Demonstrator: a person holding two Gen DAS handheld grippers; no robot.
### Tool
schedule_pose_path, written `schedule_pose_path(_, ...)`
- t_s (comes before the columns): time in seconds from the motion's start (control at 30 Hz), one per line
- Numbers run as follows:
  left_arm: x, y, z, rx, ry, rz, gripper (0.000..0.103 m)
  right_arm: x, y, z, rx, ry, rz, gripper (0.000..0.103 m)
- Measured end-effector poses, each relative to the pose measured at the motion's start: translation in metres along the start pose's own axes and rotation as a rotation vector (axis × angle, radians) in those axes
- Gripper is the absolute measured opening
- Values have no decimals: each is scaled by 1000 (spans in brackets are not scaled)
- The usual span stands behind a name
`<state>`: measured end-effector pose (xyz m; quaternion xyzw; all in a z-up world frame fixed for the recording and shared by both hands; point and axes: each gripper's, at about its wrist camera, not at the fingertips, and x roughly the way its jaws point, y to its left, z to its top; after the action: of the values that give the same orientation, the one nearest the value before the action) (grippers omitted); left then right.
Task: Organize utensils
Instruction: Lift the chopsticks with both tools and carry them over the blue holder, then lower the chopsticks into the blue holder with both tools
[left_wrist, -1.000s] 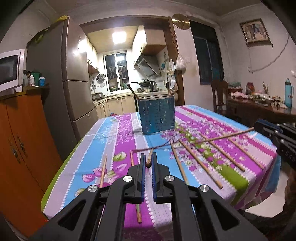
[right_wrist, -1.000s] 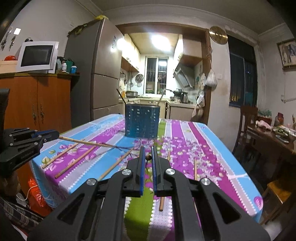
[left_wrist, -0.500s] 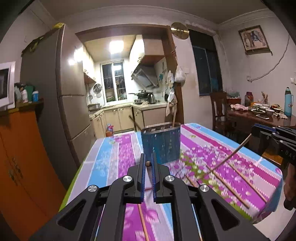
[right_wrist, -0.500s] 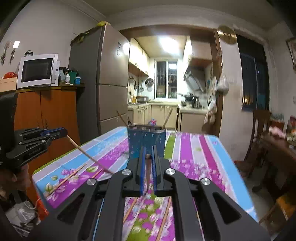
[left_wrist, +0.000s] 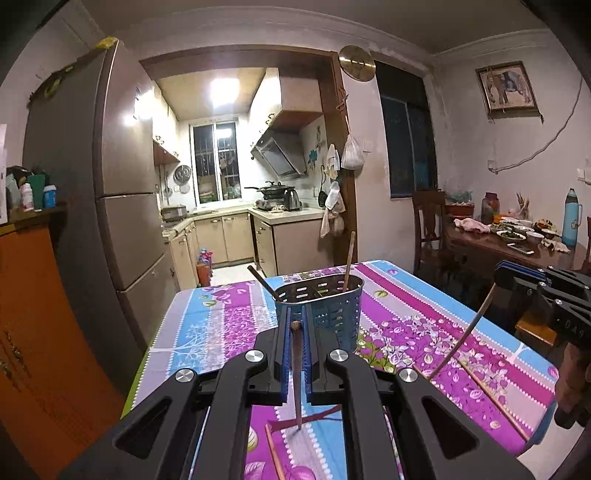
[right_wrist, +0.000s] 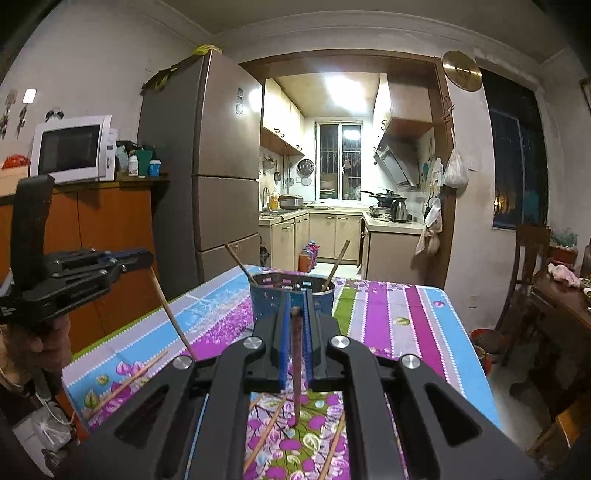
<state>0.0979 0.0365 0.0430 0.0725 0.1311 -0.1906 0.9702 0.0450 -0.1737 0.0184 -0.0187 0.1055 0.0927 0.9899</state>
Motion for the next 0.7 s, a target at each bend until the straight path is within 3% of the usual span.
schedule_pose_path(0.27,21,9,20,-28,39,-8,7,7,-8,24,8,-17,15,5)
schedule_pose_path(0.7,26,-3,33,-27,49,95,7,11,-4,32,-1,-25,29,5)
